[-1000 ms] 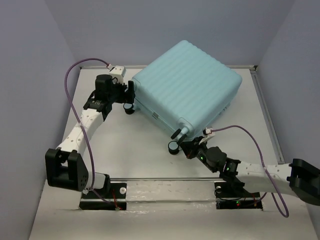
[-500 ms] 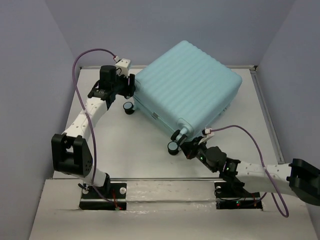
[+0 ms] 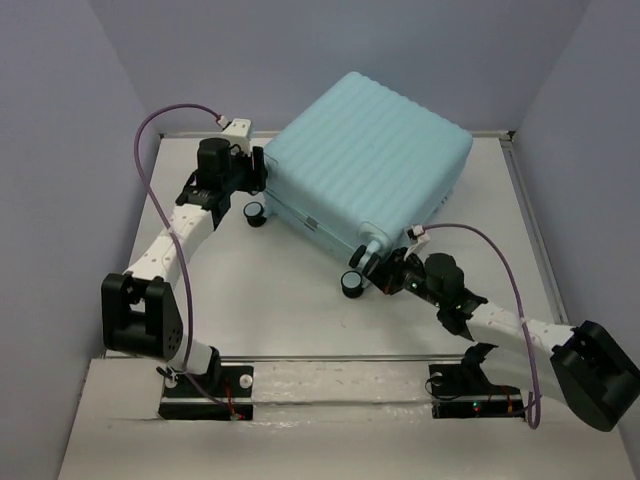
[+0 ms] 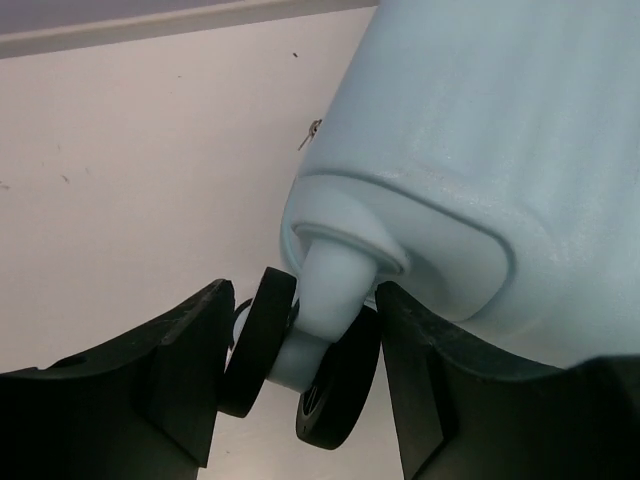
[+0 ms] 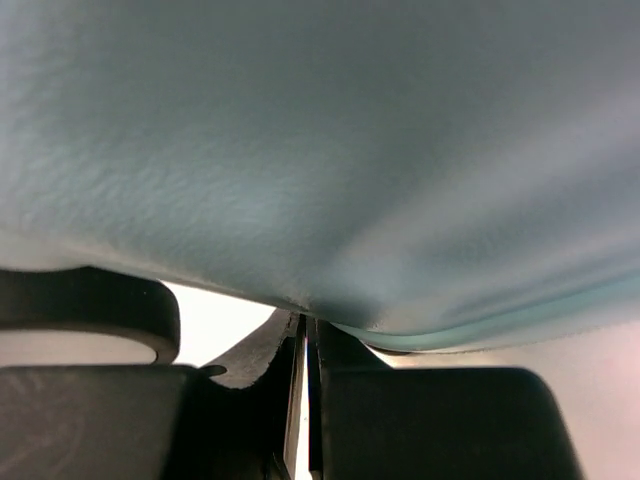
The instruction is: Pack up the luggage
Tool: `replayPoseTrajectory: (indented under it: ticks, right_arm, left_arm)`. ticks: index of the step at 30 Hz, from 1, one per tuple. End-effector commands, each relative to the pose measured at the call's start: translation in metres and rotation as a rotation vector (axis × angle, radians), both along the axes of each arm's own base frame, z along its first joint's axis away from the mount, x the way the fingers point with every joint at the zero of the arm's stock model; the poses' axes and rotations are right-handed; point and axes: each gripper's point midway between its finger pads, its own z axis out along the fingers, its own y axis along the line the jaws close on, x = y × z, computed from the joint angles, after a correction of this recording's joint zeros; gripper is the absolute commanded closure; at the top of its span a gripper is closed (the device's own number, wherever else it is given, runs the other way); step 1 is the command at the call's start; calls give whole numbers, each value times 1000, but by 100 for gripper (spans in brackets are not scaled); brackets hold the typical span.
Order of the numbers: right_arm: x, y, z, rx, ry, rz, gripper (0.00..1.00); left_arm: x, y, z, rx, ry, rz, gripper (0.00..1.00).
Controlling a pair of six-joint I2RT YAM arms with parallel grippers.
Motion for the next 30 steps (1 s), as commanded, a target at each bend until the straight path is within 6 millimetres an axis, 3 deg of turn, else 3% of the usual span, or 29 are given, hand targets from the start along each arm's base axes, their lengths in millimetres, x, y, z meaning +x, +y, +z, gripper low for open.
replayPoseTrajectory:
  ticks: [1,3,6,7,9,12,13,14,15,18,21,25,29,30]
  right_arm:
    - [60,-15,85,120,-187,-15,93]
    - [76,-37,93,132,-197,-61,93]
    - [72,-54,99,123,-208,-78,93]
    - [68,-59,95,90,-201,-91,93]
    - [63,-61,88,61,-177,-89,93]
    - [49,-64,67,73,-109,-90,93]
    - [46,-61,70,130,-107,-86,93]
    - [38,-61,44,137,-47,-79,93]
    - [35,-58,38,155,-38,-79,93]
    - [26,-36,26,165,-37,-71,93]
    - [21,-9,30,120,-102,-132,93]
    - [39,-7,39,125,-146,-297,93]
    - [51,-25,41,73,-168,-405,93]
    - [51,-25,43,55,-170,-402,93]
  left_arm:
    - [-72,-41,-42,-93,241,-79,94]
    - [-88,-51,-46,-127,273,-101,94]
    - [-112,-65,-49,-162,283,-150,94]
    - [-125,-76,-49,-176,291,-186,94]
    - [-132,-80,-48,-184,287,-197,94]
    - [-155,-110,-38,-288,290,-295,94]
    - [-168,-123,-29,-353,298,-338,94]
    - [-174,-129,-31,-382,311,-359,94]
    - [-173,-137,-18,-428,270,-386,94]
    - [-179,-155,6,-537,251,-451,94]
    - [-179,-167,36,-618,210,-492,94]
    - [-177,-168,69,-666,132,-507,94]
    - [-171,-146,75,-562,69,-408,94]
    - [-163,-128,62,-497,78,-290,94]
